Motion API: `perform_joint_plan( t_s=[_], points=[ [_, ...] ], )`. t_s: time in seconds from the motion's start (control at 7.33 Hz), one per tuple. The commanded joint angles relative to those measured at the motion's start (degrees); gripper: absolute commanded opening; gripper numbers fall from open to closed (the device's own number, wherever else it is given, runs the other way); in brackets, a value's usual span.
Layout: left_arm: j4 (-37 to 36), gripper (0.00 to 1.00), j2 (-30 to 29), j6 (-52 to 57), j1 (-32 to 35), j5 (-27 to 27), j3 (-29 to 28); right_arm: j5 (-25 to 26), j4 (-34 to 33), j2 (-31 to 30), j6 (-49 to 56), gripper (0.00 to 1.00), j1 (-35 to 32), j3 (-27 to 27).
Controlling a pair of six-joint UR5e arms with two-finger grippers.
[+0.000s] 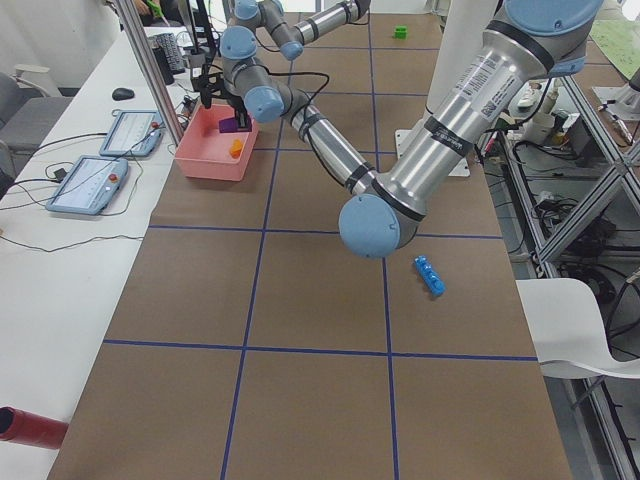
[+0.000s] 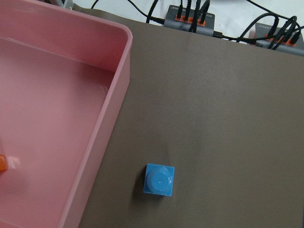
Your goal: Put all blocks into box
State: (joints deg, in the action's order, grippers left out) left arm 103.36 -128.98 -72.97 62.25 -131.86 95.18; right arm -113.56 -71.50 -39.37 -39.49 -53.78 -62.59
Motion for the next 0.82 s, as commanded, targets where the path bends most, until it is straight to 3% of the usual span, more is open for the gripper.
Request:
perform_joint_plan(
  t_s=[0.0, 0.27, 0.68],
  points=[
    [0.09, 0.0, -4.78, -4.97, -4.14, 4.75, -2.53, 1.67, 6.78, -0.18, -0.32, 0.99, 0.7, 5.08],
    [0.0, 0.0, -7.95, -7.18, -4.86, 5.2, -4.2, 1.67, 15.75, 0.08, -0.41, 0.99, 0.78, 12.2],
    [0.0, 0.0, -7.96, -7.01, -4.95, 5.21, -4.21, 0.1, 16.31, 0.78, -0.76, 0.99, 0.78, 13.29]
  ],
)
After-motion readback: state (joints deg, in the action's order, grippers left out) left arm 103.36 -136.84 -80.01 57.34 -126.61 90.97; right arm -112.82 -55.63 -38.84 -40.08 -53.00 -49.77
